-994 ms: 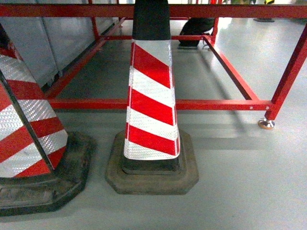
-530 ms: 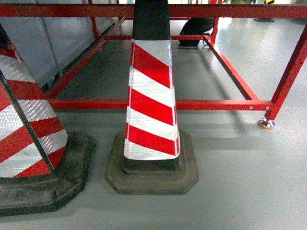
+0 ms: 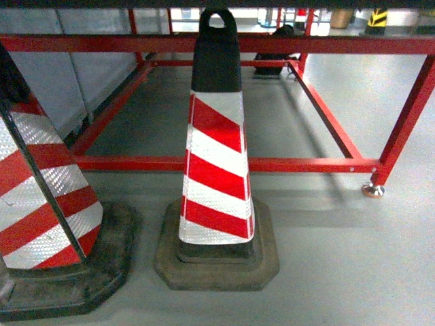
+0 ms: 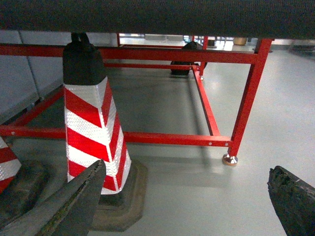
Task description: Sort blue parts and orange caps into right shelf containers
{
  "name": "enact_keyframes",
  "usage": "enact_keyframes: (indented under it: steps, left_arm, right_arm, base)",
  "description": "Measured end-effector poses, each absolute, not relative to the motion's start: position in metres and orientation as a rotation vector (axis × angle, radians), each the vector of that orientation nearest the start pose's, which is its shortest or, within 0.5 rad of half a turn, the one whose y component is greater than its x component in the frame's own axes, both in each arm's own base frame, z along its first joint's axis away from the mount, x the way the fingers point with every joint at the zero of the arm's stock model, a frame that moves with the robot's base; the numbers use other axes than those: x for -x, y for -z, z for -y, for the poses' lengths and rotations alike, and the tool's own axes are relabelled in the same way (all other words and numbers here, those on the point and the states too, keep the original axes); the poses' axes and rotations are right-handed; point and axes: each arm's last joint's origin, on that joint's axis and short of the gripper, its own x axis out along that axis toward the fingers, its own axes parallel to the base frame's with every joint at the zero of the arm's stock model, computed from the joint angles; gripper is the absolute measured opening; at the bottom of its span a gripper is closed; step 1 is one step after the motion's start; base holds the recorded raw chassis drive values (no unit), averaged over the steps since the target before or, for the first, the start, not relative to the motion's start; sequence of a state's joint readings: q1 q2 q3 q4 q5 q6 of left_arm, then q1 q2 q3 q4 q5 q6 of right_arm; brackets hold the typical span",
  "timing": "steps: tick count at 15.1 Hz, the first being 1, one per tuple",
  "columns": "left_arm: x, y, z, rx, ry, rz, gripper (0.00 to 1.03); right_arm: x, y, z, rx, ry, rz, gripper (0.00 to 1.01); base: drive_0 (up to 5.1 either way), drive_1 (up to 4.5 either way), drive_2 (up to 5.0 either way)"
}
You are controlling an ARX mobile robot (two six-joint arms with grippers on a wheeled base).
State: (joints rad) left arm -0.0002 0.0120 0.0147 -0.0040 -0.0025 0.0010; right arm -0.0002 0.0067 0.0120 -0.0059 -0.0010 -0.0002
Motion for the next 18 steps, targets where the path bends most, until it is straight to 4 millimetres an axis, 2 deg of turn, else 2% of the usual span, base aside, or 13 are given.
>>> enact_keyframes:
  steps: [18]
  left_arm:
    - [-0.0976, -0.1672, 0.0, -0.001, -0.001, -0.001, 0.98]
  right_arm:
    - [-0.0974, -0.1666, 0.0, 0.0, 0.0, 0.001, 0.98]
  base:
    - [0.0, 0.0, 0.0]
